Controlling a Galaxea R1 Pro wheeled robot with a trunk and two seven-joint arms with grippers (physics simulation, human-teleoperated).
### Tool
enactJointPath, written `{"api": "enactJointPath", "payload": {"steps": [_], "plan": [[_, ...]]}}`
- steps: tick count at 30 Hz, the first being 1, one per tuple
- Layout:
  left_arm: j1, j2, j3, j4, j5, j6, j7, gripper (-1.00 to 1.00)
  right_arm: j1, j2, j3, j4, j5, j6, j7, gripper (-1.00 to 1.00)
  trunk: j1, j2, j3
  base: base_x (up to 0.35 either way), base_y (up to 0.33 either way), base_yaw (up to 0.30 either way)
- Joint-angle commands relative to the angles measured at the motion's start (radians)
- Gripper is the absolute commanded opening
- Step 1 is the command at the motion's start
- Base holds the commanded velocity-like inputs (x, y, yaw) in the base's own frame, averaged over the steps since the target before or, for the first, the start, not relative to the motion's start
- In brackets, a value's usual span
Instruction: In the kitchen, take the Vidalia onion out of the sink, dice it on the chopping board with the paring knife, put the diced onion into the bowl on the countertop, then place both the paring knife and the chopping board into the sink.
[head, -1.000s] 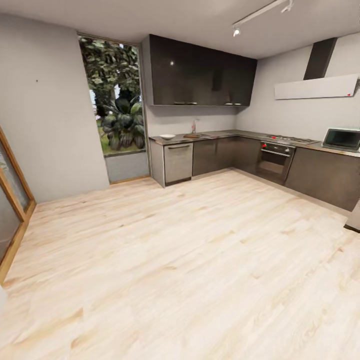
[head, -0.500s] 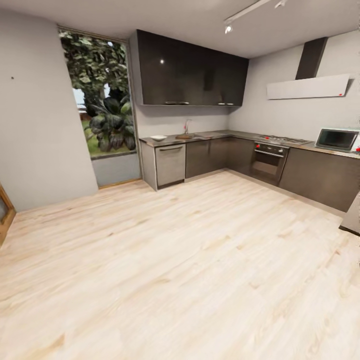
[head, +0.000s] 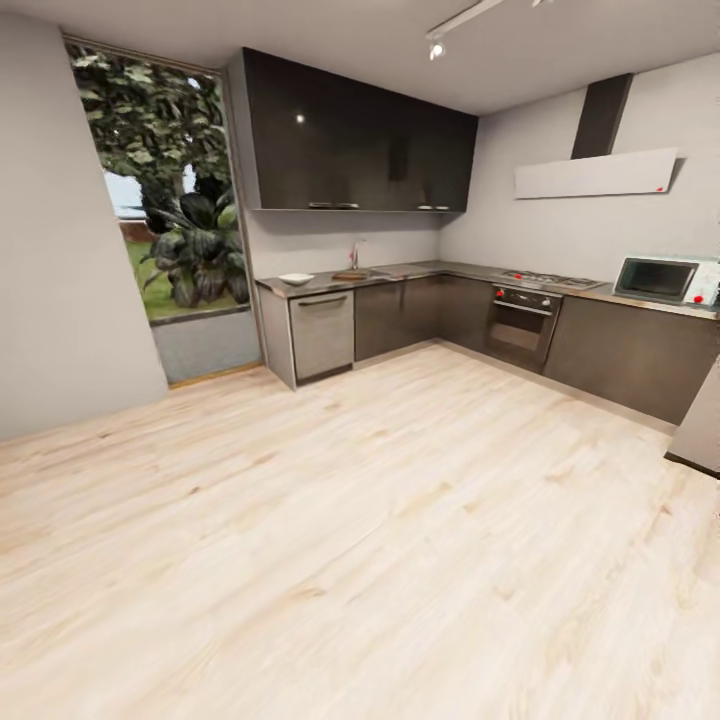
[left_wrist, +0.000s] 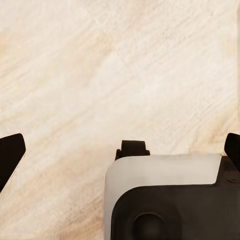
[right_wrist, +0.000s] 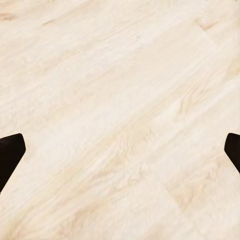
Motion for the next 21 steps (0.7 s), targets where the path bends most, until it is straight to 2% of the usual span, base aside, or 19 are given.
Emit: {"api": "enactJointPath", "payload": {"steps": [1,21], "plan": [[0.000,0.000,0.001,0.001,0.002,-0.003,0.000,1.00,-0.001,0.000,0.000,0.001,0.007,-0.002,-0.006,1.00,0.001,0.000,-0.001,0.316,0.000,-0.109],[-0.001,0.000,0.000,0.001,0.002,-0.004,0.000,1.00,0.000,0.000,0.000,0.001,0.007,-0.002,-0.006,1.00,0.001,0.000,-0.001,0.316,0.000,-0.111]]}}
